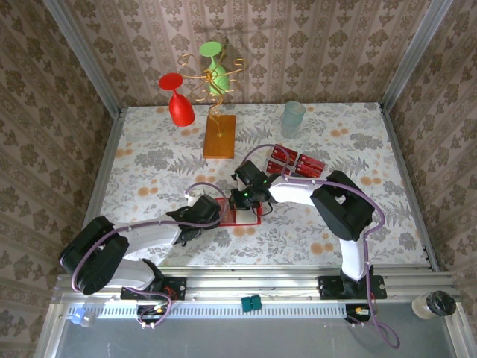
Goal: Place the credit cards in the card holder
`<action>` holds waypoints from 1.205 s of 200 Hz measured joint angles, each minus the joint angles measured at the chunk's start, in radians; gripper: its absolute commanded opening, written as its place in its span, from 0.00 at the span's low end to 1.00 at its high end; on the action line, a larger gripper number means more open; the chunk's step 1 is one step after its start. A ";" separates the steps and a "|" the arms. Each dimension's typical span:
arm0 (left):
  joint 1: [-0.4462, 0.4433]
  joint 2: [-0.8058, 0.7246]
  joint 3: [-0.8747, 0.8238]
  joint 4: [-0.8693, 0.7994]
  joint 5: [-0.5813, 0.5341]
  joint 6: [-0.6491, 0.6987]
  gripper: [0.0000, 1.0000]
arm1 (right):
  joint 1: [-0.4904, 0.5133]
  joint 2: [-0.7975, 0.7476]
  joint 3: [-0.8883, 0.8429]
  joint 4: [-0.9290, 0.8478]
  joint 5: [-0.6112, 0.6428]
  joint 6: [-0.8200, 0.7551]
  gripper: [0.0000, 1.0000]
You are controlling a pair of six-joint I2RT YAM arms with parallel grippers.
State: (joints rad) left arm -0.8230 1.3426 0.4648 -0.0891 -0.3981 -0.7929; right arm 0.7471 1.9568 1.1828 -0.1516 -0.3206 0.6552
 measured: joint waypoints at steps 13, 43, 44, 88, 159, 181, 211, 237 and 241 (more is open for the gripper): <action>0.000 0.000 0.000 0.000 0.000 0.000 0.79 | 0.000 -0.009 0.000 -0.016 0.004 -0.005 0.00; 0.000 0.000 0.000 0.000 0.000 0.000 0.79 | 0.000 -0.046 0.000 -0.041 0.023 -0.016 0.00; 0.000 0.000 0.000 0.000 0.000 0.000 0.79 | 0.000 -0.047 0.000 -0.041 0.023 -0.017 0.00; 0.000 0.000 0.000 0.000 0.000 0.000 0.79 | 0.000 -0.058 -0.012 -0.040 0.029 -0.024 0.00; 0.000 0.000 -0.002 0.003 -0.001 0.000 0.79 | 0.000 -0.040 -0.026 -0.039 0.029 -0.024 0.00; 0.000 0.000 -0.002 0.005 -0.001 0.000 0.79 | 0.003 -0.019 -0.026 -0.032 0.028 -0.023 0.00; 0.000 0.002 -0.002 0.006 -0.002 0.000 0.79 | 0.006 -0.014 -0.024 -0.028 0.025 -0.023 0.00; 0.000 0.004 -0.002 0.008 -0.004 0.000 0.79 | 0.013 -0.004 -0.011 -0.028 0.026 -0.023 0.00; 0.000 0.004 -0.002 0.008 -0.004 0.000 0.79 | 0.015 -0.003 -0.010 -0.028 0.026 -0.023 0.00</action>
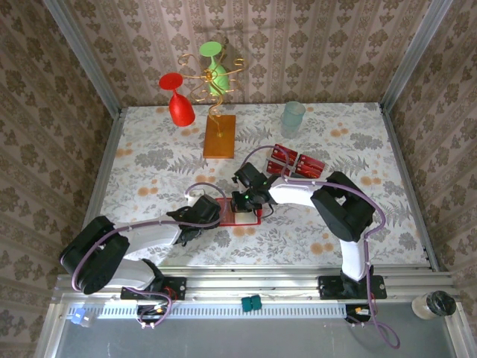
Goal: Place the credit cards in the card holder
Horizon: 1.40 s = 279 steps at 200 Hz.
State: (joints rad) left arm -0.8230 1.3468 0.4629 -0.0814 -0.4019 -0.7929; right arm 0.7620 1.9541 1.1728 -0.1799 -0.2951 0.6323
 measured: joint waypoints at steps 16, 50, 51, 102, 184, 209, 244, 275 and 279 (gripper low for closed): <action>0.000 -0.003 0.000 -0.001 0.000 0.000 0.79 | 0.002 0.002 0.002 0.000 0.000 0.001 0.00; 0.023 -0.048 -0.001 -0.009 0.016 0.000 0.79 | 0.002 0.002 0.002 0.000 0.000 0.002 0.00; 0.024 -0.050 -0.001 -0.010 0.017 0.000 0.79 | 0.002 0.002 0.002 0.000 0.000 0.003 0.00; 0.072 -0.121 -0.005 -0.030 0.031 0.001 0.79 | 0.002 -0.003 0.002 -0.004 0.001 0.002 0.00; 0.072 -0.130 -0.004 -0.054 0.063 0.008 0.79 | 0.000 -0.056 0.002 -0.037 0.001 0.002 0.00; 0.066 -0.159 0.006 -0.072 0.069 0.011 0.79 | -0.019 -0.103 0.000 -0.039 0.001 -0.002 0.04; 0.011 -0.175 0.090 -0.108 0.068 0.012 0.79 | -0.078 -0.167 -0.028 -0.037 0.001 -0.009 0.07; -0.058 -0.143 0.175 -0.110 0.060 0.011 0.79 | -0.119 -0.173 -0.072 -0.039 0.000 -0.014 0.06; -0.066 -0.133 0.183 -0.107 0.060 0.011 0.79 | -0.122 -0.173 -0.076 -0.040 0.000 -0.016 0.06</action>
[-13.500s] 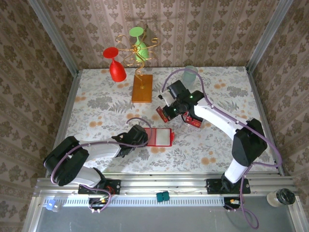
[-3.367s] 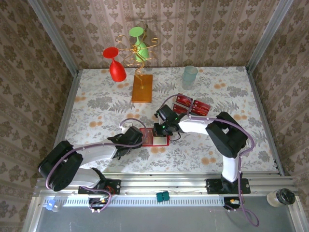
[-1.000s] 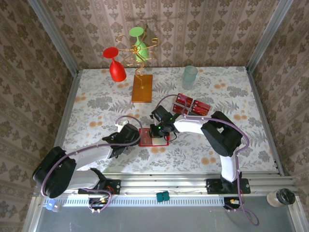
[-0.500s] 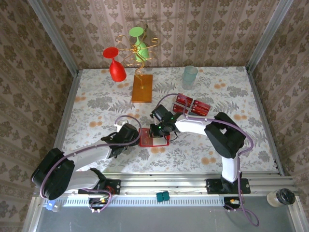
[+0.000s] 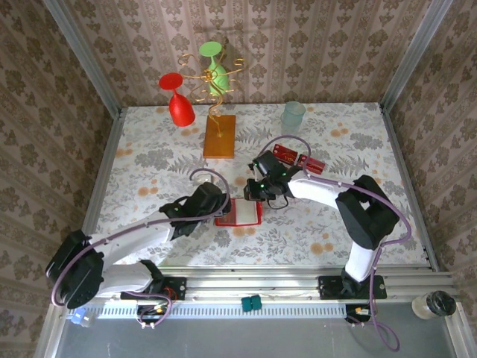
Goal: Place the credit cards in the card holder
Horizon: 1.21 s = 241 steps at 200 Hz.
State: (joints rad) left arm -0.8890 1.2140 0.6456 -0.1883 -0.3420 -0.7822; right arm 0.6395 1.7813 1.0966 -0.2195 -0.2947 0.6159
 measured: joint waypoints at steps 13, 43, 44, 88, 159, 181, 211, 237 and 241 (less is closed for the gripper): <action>-0.028 0.039 0.021 0.011 -0.003 -0.004 0.79 | -0.003 0.001 -0.010 0.000 0.000 -0.007 0.06; -0.078 0.140 0.042 0.030 -0.003 -0.020 0.79 | -0.009 0.008 -0.018 0.002 -0.004 -0.014 0.05; -0.080 0.145 0.042 0.031 -0.003 -0.021 0.79 | -0.009 0.008 -0.019 0.002 -0.004 -0.014 0.05; -0.105 0.220 0.035 0.060 -0.005 -0.050 0.80 | -0.009 0.026 -0.019 0.002 -0.006 -0.022 0.05; -0.104 0.262 -0.009 0.126 -0.013 -0.056 0.81 | -0.009 0.086 -0.017 0.005 -0.016 -0.038 0.03; -0.104 0.272 -0.017 0.143 -0.013 -0.055 0.82 | -0.008 0.093 -0.009 0.006 -0.026 -0.038 0.03; -0.103 0.272 -0.028 0.168 -0.012 -0.055 0.82 | 0.000 0.099 -0.002 0.010 -0.027 -0.037 0.02; -0.102 0.273 -0.037 0.186 -0.010 -0.053 0.83 | 0.007 0.100 -0.002 0.011 -0.027 -0.036 0.02; -0.101 0.273 -0.037 0.188 -0.010 -0.052 0.83 | 0.008 0.100 -0.002 0.011 -0.027 -0.036 0.02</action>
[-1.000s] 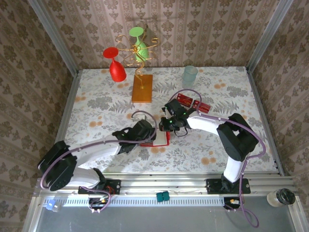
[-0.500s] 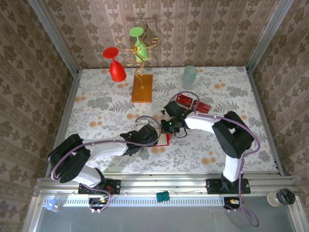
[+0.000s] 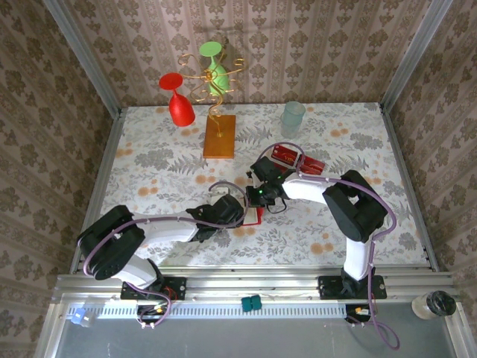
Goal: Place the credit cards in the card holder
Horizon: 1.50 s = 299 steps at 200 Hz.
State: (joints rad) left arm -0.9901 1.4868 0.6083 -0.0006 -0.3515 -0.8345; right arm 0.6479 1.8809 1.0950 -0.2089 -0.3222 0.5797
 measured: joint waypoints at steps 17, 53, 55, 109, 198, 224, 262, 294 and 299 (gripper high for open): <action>0.003 0.000 0.000 0.009 0.001 0.001 0.83 | 0.002 0.003 0.001 0.003 -0.004 0.003 0.02; 0.003 0.000 -0.008 0.031 0.003 0.008 0.84 | 0.005 0.010 0.004 0.016 -0.013 0.008 0.02; 0.003 -0.001 -0.009 0.032 0.003 0.009 0.84 | 0.005 0.010 0.004 0.017 -0.014 0.008 0.02; 0.003 -0.009 -0.025 0.074 0.007 0.029 0.84 | 0.008 0.014 0.004 0.026 -0.023 0.026 0.02; 0.002 -0.007 -0.073 0.142 0.002 0.035 0.76 | 0.010 0.016 0.005 0.029 -0.029 0.029 0.04; 0.002 -0.002 -0.082 0.165 -0.008 0.034 0.75 | 0.009 0.016 0.006 0.028 -0.030 0.039 0.24; 0.002 0.006 -0.085 0.186 -0.014 0.034 0.73 | 0.006 -0.007 0.011 0.024 -0.032 0.053 0.38; 0.002 0.006 -0.087 0.191 -0.016 0.034 0.72 | -0.004 -0.031 0.011 0.024 -0.023 0.059 0.44; 0.002 0.006 -0.087 0.192 -0.016 0.034 0.71 | -0.005 -0.034 0.011 0.025 -0.021 0.061 0.45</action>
State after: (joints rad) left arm -0.9882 1.4929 0.5209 0.1917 -0.3676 -0.8005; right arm 0.6434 1.8469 1.1057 -0.1841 -0.3431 0.6407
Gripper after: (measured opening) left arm 0.720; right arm 0.432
